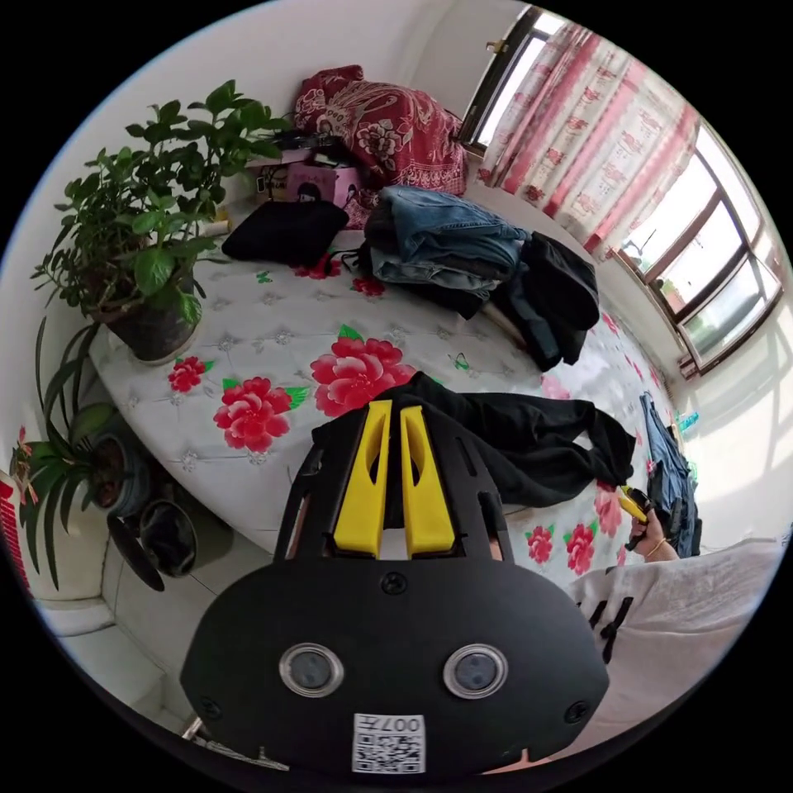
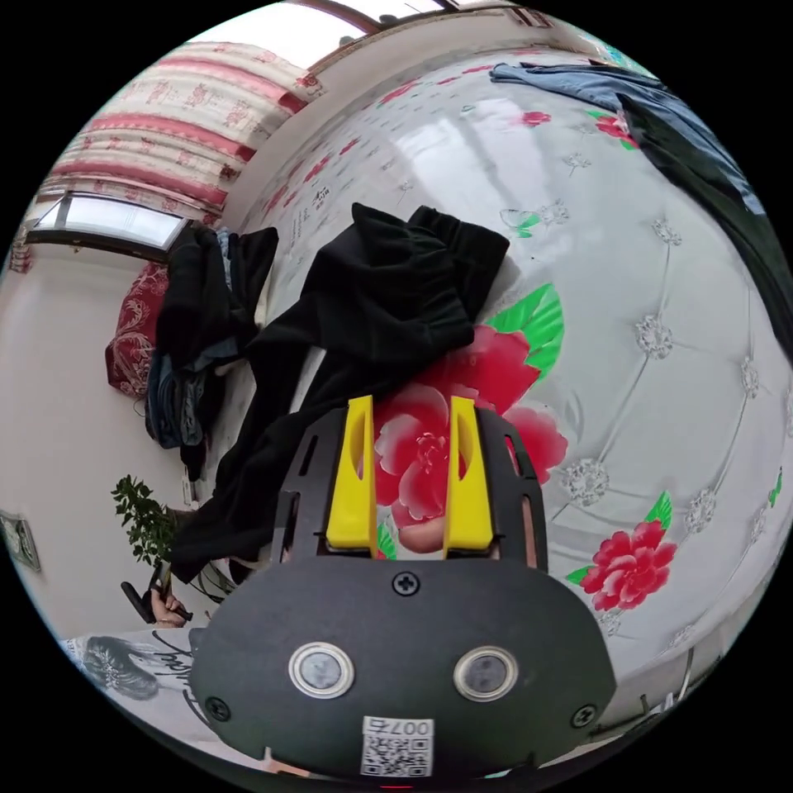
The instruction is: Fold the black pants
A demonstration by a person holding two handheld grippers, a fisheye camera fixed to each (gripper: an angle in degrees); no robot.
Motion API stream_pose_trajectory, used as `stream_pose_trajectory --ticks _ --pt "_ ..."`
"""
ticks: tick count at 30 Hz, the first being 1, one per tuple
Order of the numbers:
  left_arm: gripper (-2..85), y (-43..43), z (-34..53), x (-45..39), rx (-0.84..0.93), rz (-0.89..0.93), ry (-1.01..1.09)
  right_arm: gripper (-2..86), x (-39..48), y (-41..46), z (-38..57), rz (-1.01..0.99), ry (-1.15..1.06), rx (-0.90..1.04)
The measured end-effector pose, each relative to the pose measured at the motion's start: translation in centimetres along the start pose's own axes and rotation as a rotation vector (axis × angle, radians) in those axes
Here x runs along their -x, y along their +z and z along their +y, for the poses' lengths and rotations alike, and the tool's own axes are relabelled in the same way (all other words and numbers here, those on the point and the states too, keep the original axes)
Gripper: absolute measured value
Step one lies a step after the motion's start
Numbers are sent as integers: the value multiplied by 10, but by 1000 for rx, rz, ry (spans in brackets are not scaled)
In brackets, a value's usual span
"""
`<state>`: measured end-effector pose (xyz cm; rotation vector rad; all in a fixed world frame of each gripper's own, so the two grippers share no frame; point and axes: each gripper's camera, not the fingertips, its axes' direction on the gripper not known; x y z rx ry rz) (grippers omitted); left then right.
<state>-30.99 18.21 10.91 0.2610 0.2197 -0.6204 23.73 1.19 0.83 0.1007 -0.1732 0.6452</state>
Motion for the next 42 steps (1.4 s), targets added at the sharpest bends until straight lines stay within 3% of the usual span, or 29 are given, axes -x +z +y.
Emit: stream_pose_trajectory --ticks 5,10,16,18,23,26,29,33,35,38,42 --pt "-7 9 12 24 -23 48 -98 74 20 17 -32 88 35 27" --pt "-8 14 0 38 -80 108 -118 14 37 8 -50 20 5 -6" --pt "-9 -5 -79 4 -290 392 42 -1 75 -95 -43 -195 -84 -326" --pt "-9 -48 -94 -20 -419 460 212 -2 97 -161 -16 -227 -169 -466" --pt "-8 -124 -58 -22 -594 419 459 -2 145 -285 90 -55 -374 -722" --pt "-8 -122 -31 11 -491 330 381 0 160 -323 139 56 -400 -732" --pt "-7 -83 -9 48 -274 212 250 5 163 -318 139 96 -400 -569" --pt "-7 14 21 88 117 83 89 22 134 -222 91 264 -274 -366" --pt "-8 46 32 96 261 27 41 28 110 -173 77 244 -211 -226" --pt "-7 44 36 89 228 8 79 37 78 -129 91 177 -97 -178" --pt "-7 36 24 79 241 -20 150 51 39 -101 125 309 8 -126"
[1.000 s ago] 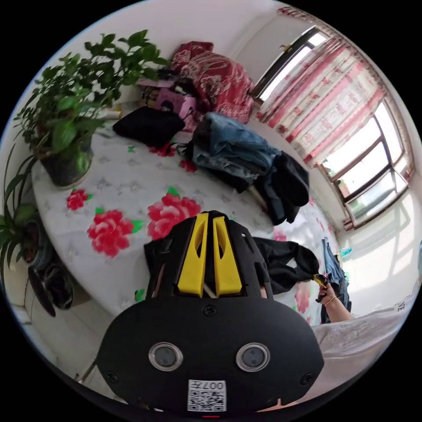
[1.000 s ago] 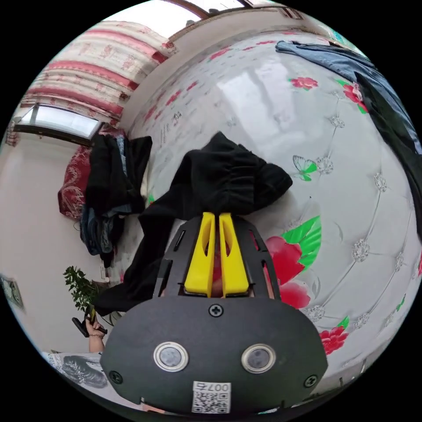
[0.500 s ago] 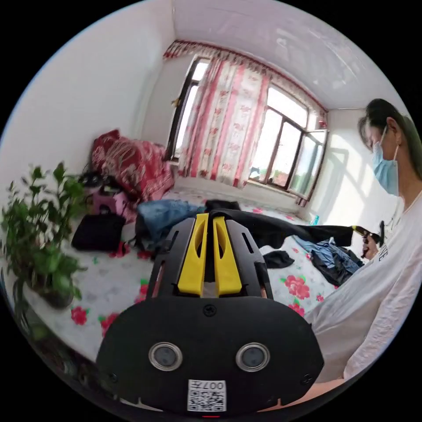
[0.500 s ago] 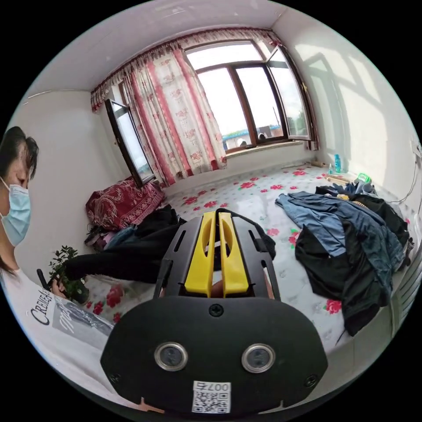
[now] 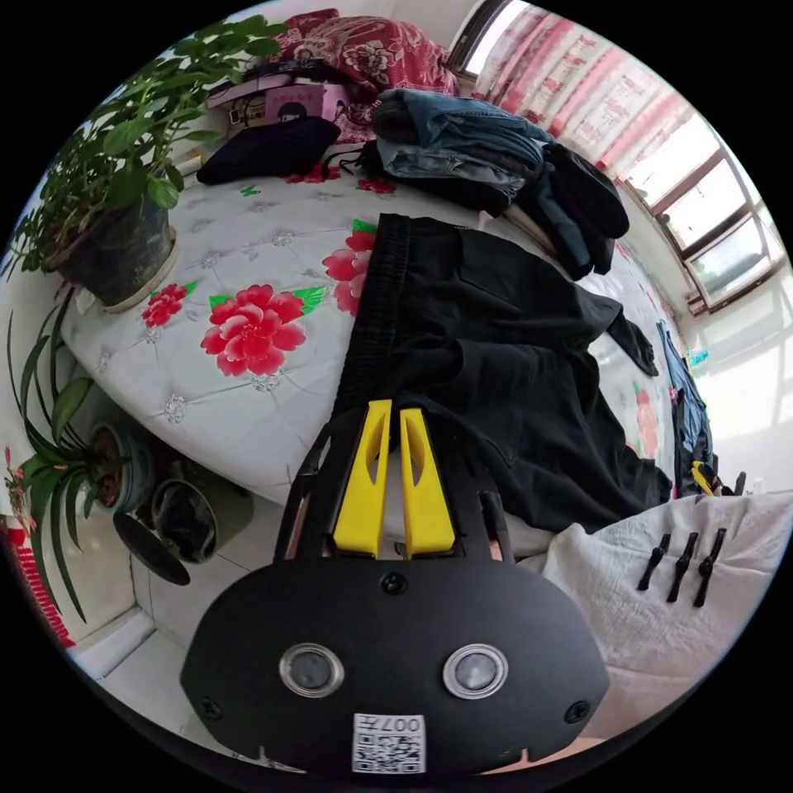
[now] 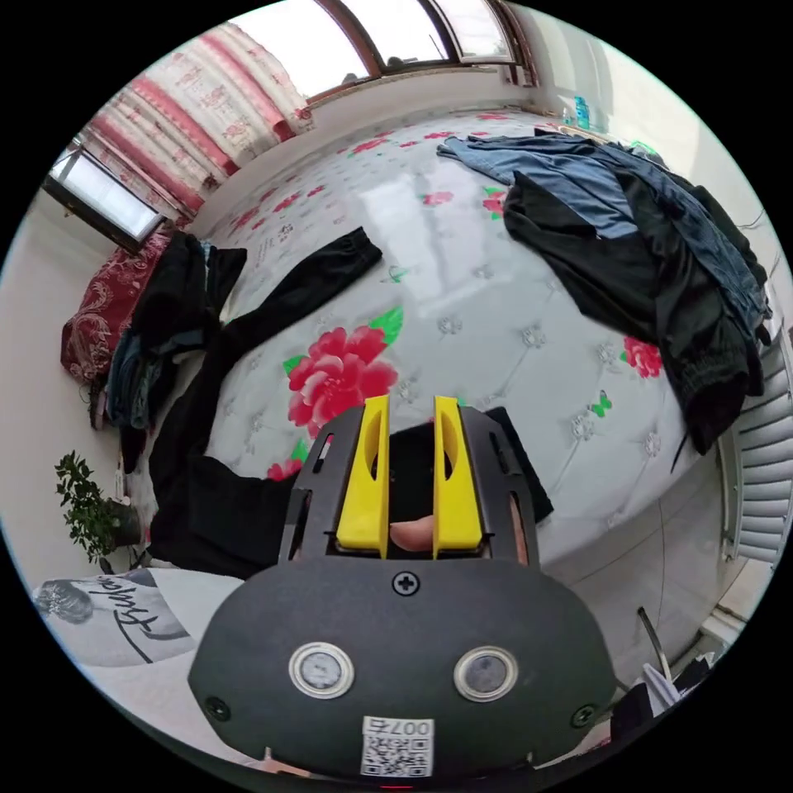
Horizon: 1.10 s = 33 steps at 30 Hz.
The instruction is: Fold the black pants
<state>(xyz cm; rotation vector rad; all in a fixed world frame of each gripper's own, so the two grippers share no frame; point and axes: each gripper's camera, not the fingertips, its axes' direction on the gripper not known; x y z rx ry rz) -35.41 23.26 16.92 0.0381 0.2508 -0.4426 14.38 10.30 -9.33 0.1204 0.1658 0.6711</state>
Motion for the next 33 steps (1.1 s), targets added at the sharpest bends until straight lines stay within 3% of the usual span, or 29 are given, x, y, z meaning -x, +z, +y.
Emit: stream_pose_trajectory --ticks 5,12,16,18,24,29,33 --pt "-7 -4 -16 -2 3 11 -58 70 -25 33 23 137 24 131" --pt "-7 -17 -35 -10 28 -16 -91 90 -9 77 19 322 -210 192" --pt "-7 -14 -36 -23 110 -30 -51 91 -53 71 -19 310 -52 251" --pt "-6 -8 -33 -32 165 -32 4 88 -77 62 -37 261 73 280" --pt "-2 -46 -20 11 109 231 -110 90 -51 11 -52 106 -13 89" --pt "3 -89 -30 34 93 141 -193 86 -16 16 -97 -79 -52 12" --pt "53 -98 -83 3 10 99 -154 83 16 49 -162 -251 -41 16"
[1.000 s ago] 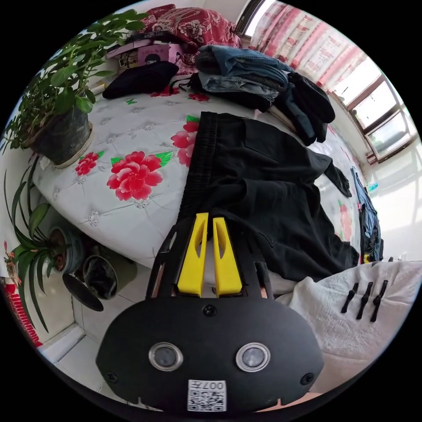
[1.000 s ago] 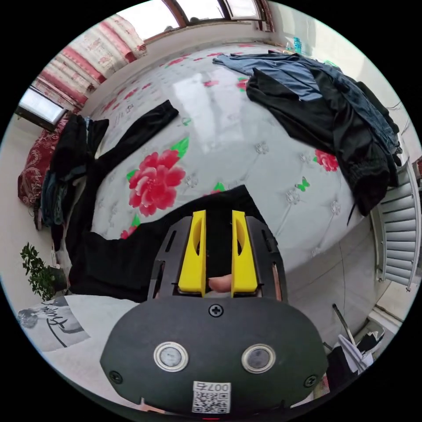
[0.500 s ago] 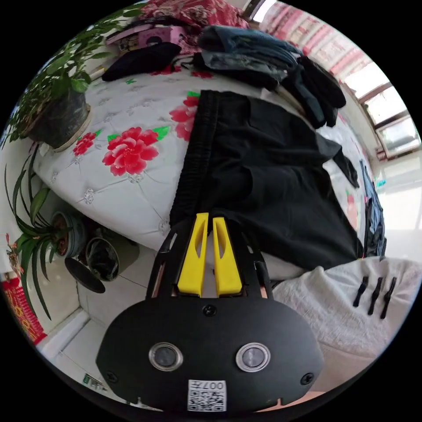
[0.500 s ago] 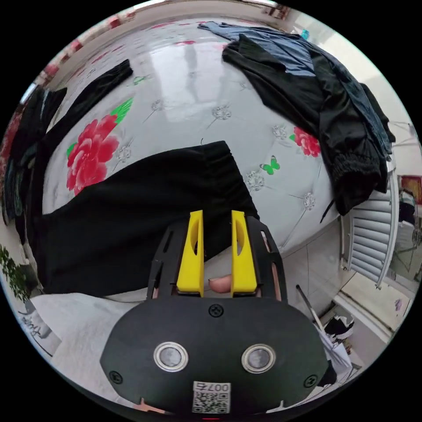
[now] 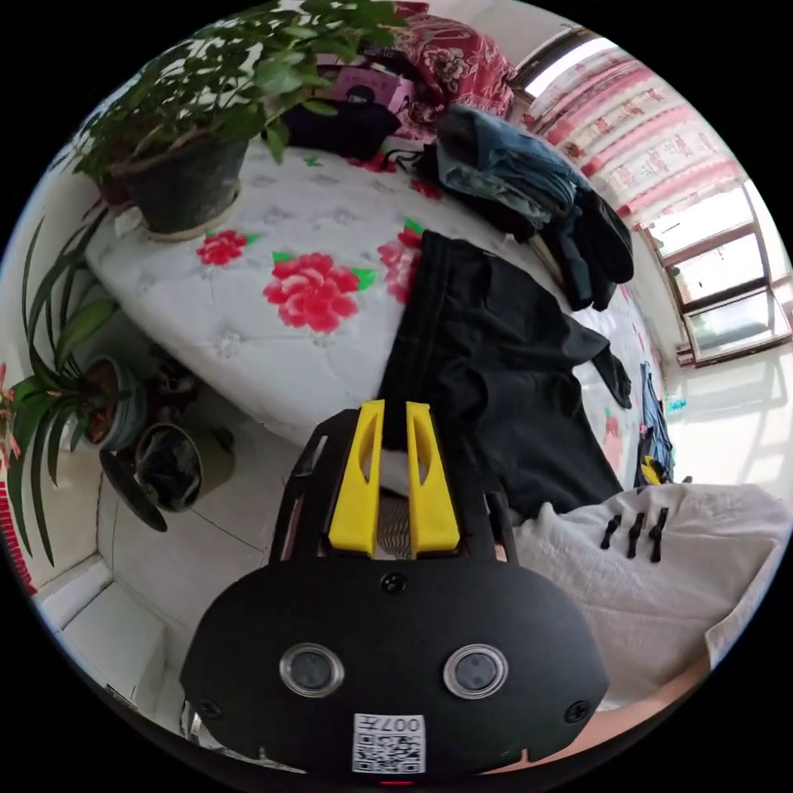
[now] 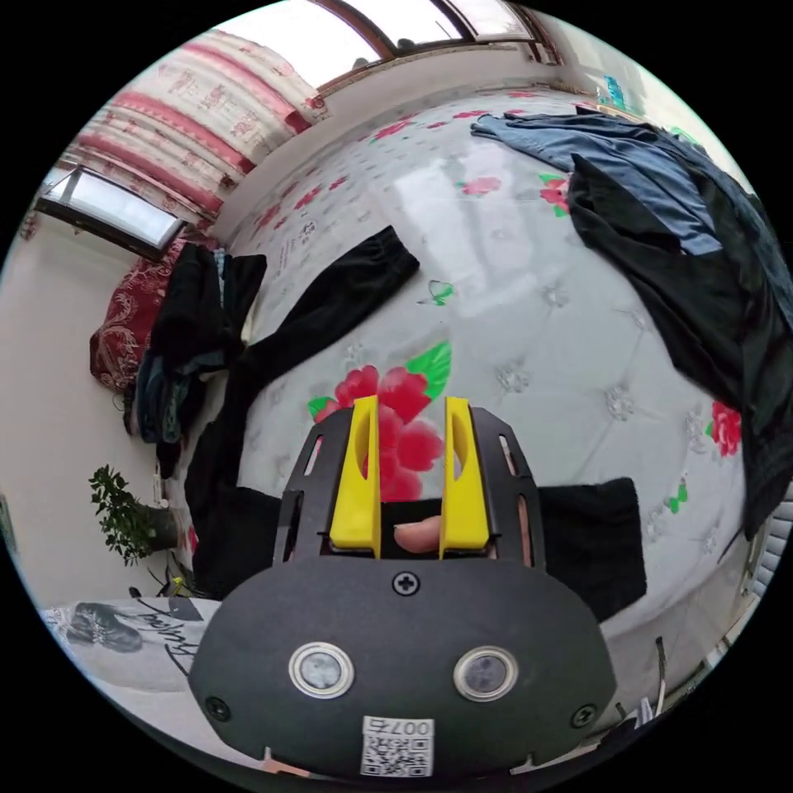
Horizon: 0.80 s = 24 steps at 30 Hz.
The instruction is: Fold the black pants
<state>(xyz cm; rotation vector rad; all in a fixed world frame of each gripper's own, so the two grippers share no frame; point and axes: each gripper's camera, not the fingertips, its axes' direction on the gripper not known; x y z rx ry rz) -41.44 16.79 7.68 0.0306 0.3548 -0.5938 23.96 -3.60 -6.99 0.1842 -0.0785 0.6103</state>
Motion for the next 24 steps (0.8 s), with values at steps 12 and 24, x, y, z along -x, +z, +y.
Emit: stream_pose_trajectory --ticks 12,24 --pt "42 136 -187 -153 148 -121 254 65 13 101 -159 123 105 91" --pt "-9 158 -212 -199 221 -356 372 1 67 -91 -155 -94 -299 -418"
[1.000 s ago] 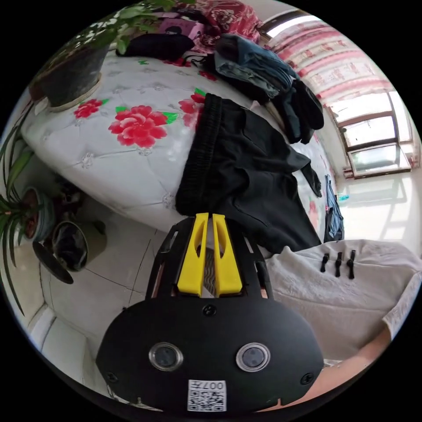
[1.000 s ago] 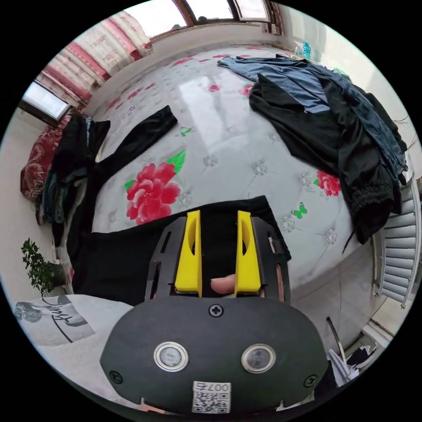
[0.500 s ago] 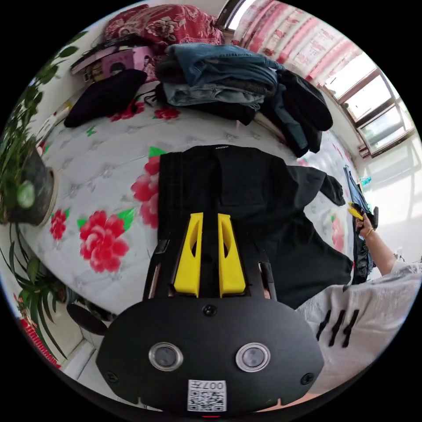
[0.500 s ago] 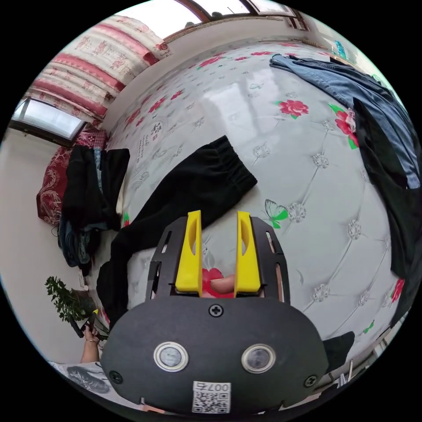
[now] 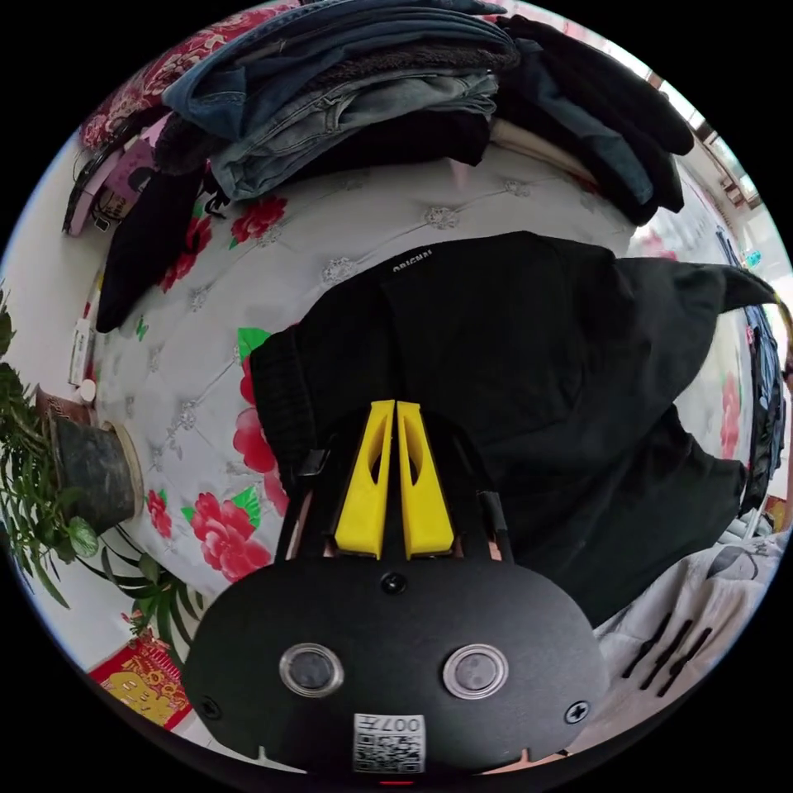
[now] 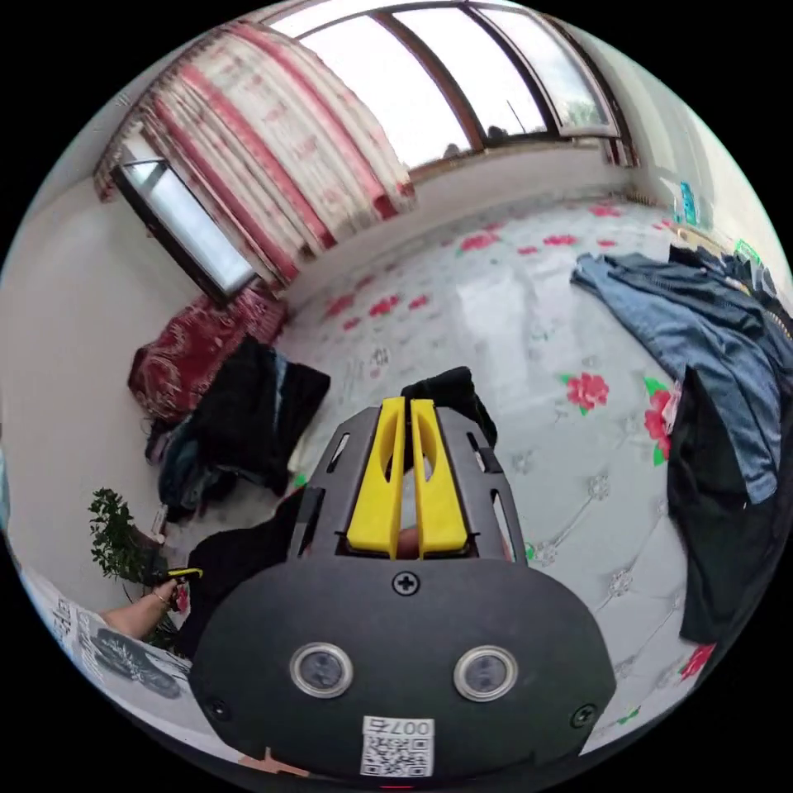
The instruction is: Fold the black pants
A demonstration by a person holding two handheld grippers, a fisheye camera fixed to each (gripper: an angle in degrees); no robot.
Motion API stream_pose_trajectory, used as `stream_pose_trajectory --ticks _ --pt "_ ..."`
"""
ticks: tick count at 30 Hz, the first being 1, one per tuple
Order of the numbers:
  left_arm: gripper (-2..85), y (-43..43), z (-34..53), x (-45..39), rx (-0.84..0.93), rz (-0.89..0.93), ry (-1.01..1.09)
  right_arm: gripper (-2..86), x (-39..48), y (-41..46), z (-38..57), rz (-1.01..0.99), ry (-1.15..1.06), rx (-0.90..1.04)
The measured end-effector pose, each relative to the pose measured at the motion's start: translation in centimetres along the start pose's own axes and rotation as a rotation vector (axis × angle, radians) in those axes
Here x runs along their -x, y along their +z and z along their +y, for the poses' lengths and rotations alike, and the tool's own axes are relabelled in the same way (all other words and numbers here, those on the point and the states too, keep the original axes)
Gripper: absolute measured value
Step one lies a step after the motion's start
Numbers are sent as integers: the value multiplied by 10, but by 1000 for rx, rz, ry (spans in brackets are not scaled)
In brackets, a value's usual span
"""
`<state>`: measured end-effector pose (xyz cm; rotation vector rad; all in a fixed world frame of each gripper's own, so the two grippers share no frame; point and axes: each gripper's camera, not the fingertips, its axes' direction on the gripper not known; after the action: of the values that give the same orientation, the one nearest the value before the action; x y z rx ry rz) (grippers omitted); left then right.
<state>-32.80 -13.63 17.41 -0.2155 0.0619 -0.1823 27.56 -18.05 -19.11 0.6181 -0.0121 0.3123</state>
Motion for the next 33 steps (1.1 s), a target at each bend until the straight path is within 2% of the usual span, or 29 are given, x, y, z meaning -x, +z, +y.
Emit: stream_pose_trajectory --ticks 4,7,9,11,15,18,23,26,27,30,31,32,33 --pt "-10 -3 -4 -1 -18 63 -36 7 -7 -50 14 64 -77 36" --pt "-9 -5 -3 -6 -38 51 -25 28 -54 -25 59 184 122 227" --pt "-9 -8 -2 -2 -30 89 -40 47 -91 6 103 277 298 442" --pt "-9 -19 1 0 -46 121 -21 55 -95 13 123 336 315 498" --pt "-7 -69 12 11 -218 124 70 62 -68 11 116 353 196 436" --pt "4 -80 2 27 -251 100 65 67 -48 32 92 369 41 460" --pt "72 -43 -45 38 -131 145 18 77 -16 104 65 338 -163 604" --pt "84 -9 -69 22 5 57 66 83 -2 147 66 346 -219 689" --pt "78 4 -72 10 53 5 137 83 1 160 72 349 -238 725" --pt "39 4 -66 -3 -1 -48 218 77 1 189 104 367 -278 860" --pt "32 4 -65 -3 -4 -52 219 71 1 190 109 368 -282 870" --pt "18 6 -63 -2 -3 -49 224 59 2 180 110 344 -275 755" --pt "3 7 -61 -1 0 -44 235 43 -2 181 112 368 -233 789"
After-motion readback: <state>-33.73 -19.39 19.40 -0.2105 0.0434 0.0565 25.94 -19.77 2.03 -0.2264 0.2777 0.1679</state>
